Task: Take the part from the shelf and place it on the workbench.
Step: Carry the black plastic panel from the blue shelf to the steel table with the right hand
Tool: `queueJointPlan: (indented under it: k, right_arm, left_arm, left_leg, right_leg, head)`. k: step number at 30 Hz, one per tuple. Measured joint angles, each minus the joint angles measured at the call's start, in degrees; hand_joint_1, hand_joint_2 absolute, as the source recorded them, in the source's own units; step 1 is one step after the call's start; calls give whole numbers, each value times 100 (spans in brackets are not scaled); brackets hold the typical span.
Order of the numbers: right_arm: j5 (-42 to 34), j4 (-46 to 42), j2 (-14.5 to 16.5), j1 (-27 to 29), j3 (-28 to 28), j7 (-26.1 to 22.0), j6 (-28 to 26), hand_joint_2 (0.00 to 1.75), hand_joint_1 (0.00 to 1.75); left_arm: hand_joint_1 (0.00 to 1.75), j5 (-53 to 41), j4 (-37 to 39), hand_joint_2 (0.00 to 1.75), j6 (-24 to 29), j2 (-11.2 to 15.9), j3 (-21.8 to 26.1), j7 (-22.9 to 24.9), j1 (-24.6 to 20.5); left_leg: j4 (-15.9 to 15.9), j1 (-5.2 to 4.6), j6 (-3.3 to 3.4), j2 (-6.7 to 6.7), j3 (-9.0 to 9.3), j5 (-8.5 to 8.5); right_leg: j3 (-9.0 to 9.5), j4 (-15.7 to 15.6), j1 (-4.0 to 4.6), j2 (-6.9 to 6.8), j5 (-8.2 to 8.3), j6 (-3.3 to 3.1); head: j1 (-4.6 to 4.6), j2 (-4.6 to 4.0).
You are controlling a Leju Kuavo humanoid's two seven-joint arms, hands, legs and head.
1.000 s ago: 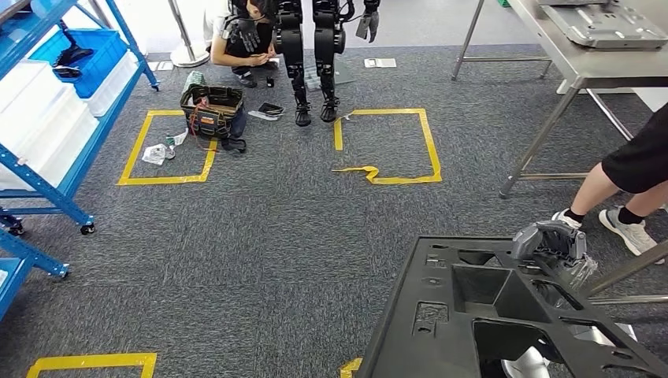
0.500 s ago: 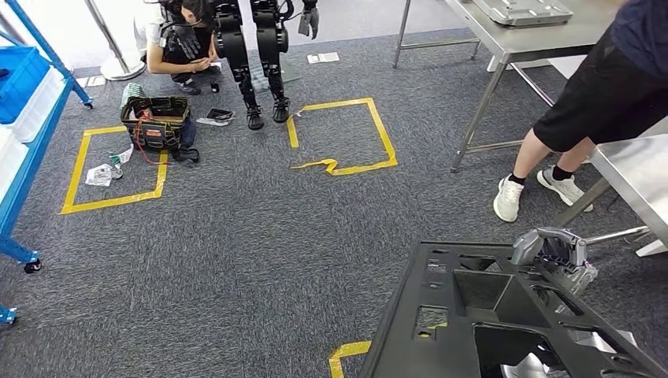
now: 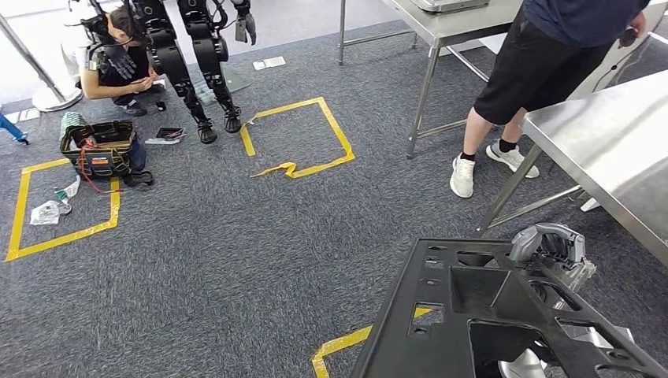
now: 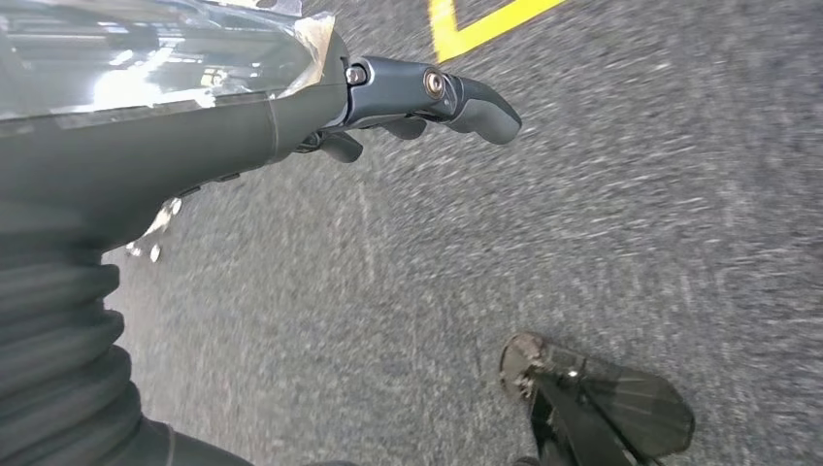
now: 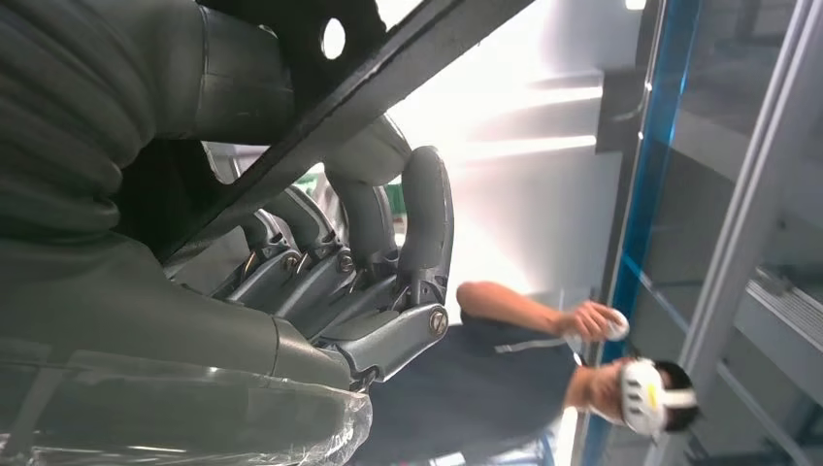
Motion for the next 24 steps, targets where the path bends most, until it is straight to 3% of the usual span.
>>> queueJointPlan:
  k: [2,3,5,7,9,11,12,13,14,15,17,18,20,22,24]
  right_arm:
    - [3,-1,1,-14,2,0,0,175,175]
    - [6,0,2,-16,3,0,0,175,175]
    - [13,-1,1,-12,5,0,0,175,175]
    - [17,0,-1,-18,7,0,0,175,175]
    - [18,1,-1,-26,10,0,0,175,175]
    - [16,3,-2,-18,11,0,0,175,175]
    - [15,5,-2,-13,11,0,0,175,175]
    - [15,6,-2,-12,11,0,0,175,175]
    - [15,7,-2,-13,11,0,0,175,175]
    - [15,7,-2,-17,11,0,0,175,175]
    - [18,6,-1,-26,11,0,0,175,175]
    - [20,6,0,-28,11,0,0,175,175]
    - [25,6,-2,-34,11,0,2,175,175]
    - [27,7,-2,-55,8,1,10,175,175]
    - [21,14,2,-94,5,4,30,175,175]
  left_arm:
    - [0,0,-1,175,1,3,0,1,1]
    - [0,1,-2,175,1,5,0,2,1]
    - [0,3,-2,175,2,9,0,4,-2]
    - [0,4,-2,175,3,10,0,4,-4]
    - [0,4,-2,175,4,11,0,4,1]
    - [0,5,-2,175,4,12,0,4,7]
    - [0,5,-2,175,4,13,0,4,6]
    - [0,5,-2,175,4,14,0,4,4]
    - [0,5,-2,175,4,13,0,4,2]
    - [0,5,-3,175,4,13,0,4,-2]
    - [0,6,-3,175,4,13,0,3,-3]
    - [0,7,-3,175,5,15,0,3,-4]
    - [0,12,-2,175,6,16,0,2,-11]
    - [0,20,-2,175,5,16,0,-13,-21]
    - [0,29,-2,175,-1,11,0,-36,-21]
  left_leg:
    - [-462,18,9,-243,204,136]
    - [-508,-1,31,-282,212,123]
    - [-551,-39,127,-127,210,173]
    - [-626,-50,231,44,220,241]
    - [-657,-77,287,221,209,267]
    - [-655,-107,299,405,192,269]
    - [-654,-115,299,487,189,268]
    - [-653,-117,296,561,191,266]
    - [-650,-118,289,629,197,262]
    - [-645,-131,274,686,208,252]
    - [-631,-168,223,787,232,224]
    - [-628,-185,195,835,247,213]
    - [-624,-174,138,929,272,191]
    - [-441,-138,72,774,208,32]
    - [204,-115,28,435,-93,-348]
  right_leg:
    - [-54,18,4,120,28,67]
    - [-89,13,-5,182,52,114]
    - [-167,-3,-39,277,99,208]
    - [-331,227,-21,85,-14,217]
    - [-664,927,7,-227,-337,158]
    - [-938,1585,8,-338,-579,155]
    - [-926,1635,6,-361,-585,185]
    - [-785,1430,4,-397,-509,230]
    - [-537,1025,2,-472,-384,275]
    - [-284,592,6,-622,-275,290]
    - [48,38,33,-848,-136,251]
    - [78,-16,49,-884,-125,209]
    - [73,-22,34,-744,-90,136]
    - [66,-44,-16,-608,-57,62]
    - [48,-52,-37,-486,-33,-2]
  head:
    - [6,0]
    - [8,0]
    - [7,0]
    - [33,0]
    - [68,0]
    - [77,0]
    - [78,0]
    - [79,0]
    - [80,0]
    - [81,0]
    - [73,0]
    - [65,-1]
    - [53,0]
    - [44,0]
    - [27,0]
